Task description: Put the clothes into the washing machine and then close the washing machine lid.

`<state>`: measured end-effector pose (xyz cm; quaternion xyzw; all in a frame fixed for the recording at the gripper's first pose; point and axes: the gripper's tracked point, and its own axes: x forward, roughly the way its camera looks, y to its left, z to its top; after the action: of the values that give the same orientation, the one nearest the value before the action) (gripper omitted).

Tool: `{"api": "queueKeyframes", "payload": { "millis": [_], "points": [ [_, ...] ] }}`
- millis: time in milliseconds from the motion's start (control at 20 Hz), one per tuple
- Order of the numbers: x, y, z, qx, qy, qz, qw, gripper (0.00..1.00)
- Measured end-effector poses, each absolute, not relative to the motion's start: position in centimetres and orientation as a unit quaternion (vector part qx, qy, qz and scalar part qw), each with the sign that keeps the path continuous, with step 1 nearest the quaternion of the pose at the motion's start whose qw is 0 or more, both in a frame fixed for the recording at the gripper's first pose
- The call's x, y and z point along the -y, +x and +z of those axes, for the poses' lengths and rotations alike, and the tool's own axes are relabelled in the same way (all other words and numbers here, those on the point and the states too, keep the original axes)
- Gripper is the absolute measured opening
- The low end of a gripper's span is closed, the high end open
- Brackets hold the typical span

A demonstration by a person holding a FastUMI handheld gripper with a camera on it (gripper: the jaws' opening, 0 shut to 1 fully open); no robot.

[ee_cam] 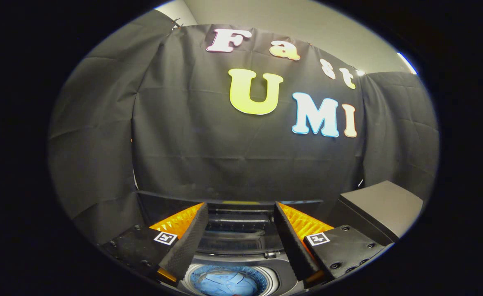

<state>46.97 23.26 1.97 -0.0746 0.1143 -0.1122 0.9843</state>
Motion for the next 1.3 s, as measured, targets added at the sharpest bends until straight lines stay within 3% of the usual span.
{"api": "queueKeyframes", "payload": {
  "millis": [850,1300],
  "points": [
    [-21.2,57.1,-1.1,-0.165,-0.063,-0.110,0.978,0.98],
    [-21.4,56.3,-2.4,-0.163,-0.031,-0.110,0.980,0.98]
  ]
}}
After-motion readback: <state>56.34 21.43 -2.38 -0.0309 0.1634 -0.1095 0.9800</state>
